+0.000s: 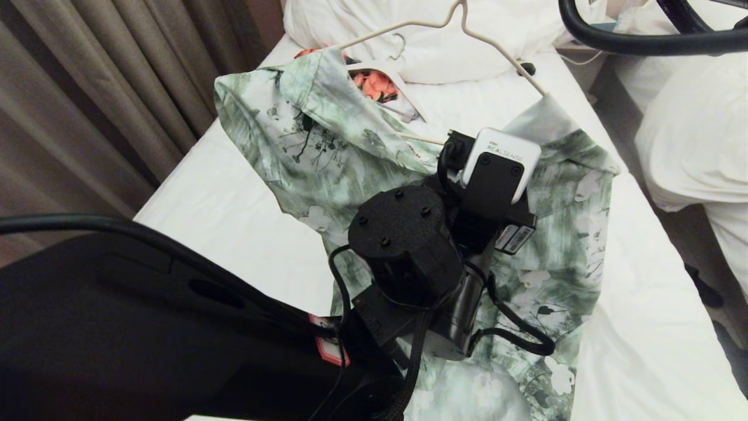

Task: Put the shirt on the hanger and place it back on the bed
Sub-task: Take the clothes hanger out of the clothes

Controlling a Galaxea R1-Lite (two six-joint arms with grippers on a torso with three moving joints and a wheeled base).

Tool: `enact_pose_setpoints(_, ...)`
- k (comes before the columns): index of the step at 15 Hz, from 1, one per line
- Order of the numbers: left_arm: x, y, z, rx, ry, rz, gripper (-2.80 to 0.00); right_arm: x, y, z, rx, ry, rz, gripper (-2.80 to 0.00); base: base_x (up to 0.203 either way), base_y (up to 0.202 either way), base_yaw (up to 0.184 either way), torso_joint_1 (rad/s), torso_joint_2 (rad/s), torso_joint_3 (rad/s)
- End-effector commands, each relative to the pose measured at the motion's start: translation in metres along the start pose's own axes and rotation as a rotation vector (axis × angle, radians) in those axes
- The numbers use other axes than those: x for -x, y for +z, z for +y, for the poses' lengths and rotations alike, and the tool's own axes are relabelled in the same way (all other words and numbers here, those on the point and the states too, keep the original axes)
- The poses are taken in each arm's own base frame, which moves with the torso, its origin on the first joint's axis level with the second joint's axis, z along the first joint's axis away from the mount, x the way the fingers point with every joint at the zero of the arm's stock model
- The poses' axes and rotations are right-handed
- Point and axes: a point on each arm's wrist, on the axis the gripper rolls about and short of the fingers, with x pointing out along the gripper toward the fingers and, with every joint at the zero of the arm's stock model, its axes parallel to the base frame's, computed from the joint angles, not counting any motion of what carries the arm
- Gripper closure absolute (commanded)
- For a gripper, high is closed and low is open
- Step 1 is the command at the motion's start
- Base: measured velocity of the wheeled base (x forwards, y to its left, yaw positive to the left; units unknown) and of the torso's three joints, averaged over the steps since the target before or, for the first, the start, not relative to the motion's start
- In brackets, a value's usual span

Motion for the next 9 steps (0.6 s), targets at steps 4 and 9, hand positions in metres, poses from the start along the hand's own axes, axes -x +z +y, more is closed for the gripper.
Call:
enact_pose_setpoints(4,-0.001,0.006,0.003,0.012,0.015,-0.018,0.00,0.000,0.000,0.000,0.000,-0.002,-0.001,0.00,0.000,0.000,0.000,0.000,0.00,0.000)
enact_pose_setpoints(9,0.004,0.030,0.016,0.047,0.035,-0.059,0.00,-0.005,-0.006,0.000,0.004,-0.007,0.014,0.00,0.000,0.000,0.000,0.000,0.00,0.000)
